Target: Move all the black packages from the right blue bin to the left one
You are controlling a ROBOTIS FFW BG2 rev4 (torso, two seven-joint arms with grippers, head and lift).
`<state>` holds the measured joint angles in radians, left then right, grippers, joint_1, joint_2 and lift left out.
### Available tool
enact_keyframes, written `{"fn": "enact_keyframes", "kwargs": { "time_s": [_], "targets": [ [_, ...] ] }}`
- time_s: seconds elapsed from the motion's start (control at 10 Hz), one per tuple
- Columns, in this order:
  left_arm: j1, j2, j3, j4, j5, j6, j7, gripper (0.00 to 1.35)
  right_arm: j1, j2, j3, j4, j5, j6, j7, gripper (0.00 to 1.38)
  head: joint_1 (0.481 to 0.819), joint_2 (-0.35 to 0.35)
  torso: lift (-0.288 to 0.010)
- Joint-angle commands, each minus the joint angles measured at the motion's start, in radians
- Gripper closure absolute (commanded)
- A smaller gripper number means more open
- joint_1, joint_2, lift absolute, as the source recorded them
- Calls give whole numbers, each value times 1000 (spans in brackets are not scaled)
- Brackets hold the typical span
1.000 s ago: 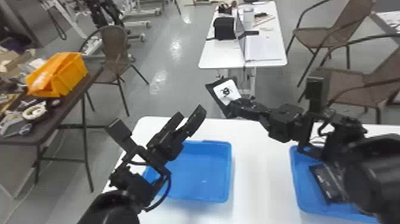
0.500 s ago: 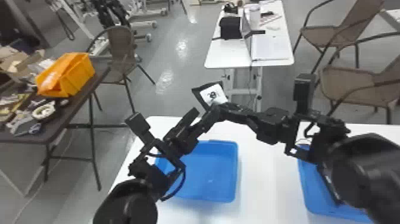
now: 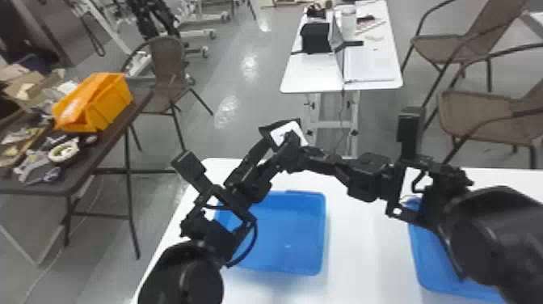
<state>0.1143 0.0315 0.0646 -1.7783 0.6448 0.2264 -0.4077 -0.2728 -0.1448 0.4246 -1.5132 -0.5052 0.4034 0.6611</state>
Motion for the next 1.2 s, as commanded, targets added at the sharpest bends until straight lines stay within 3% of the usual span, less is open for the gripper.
{"fn": "enact_keyframes", "kwargs": {
  "time_s": [0.0,0.1,0.2,0.3,0.5,0.8,1.0,1.1],
  "targets": [
    [1,2,4,-3,3,4,1,98,0,-1,0,2,-6,0,0,1280,689,247,0],
    [-2,1,4,-4,7,42,3,165,-2,-4,3,5,-12,0,-1,1280,688,250,0],
    [-18,-4,6,-9,19,119,6,794,-2,-4,3,7,-13,0,-3,1280,690,249,0],
    [-22,-5,-5,-9,53,149,27,1233,-3,-4,3,10,-18,0,-5,1280,695,239,0],
    [-15,-5,-22,-10,52,79,29,1207,0,-4,3,11,-19,-2,-6,1280,695,224,0],
    [10,-28,-19,-10,67,-33,53,1207,12,-4,2,8,-32,-20,-17,1223,690,234,0],
    [13,-27,-8,-12,21,-58,56,1207,46,-1,-27,-4,-9,-95,-20,104,685,242,0],
    [19,-25,14,-10,-34,-67,58,1207,96,17,-106,-88,126,-104,-29,2,680,241,0]
  ]
}}
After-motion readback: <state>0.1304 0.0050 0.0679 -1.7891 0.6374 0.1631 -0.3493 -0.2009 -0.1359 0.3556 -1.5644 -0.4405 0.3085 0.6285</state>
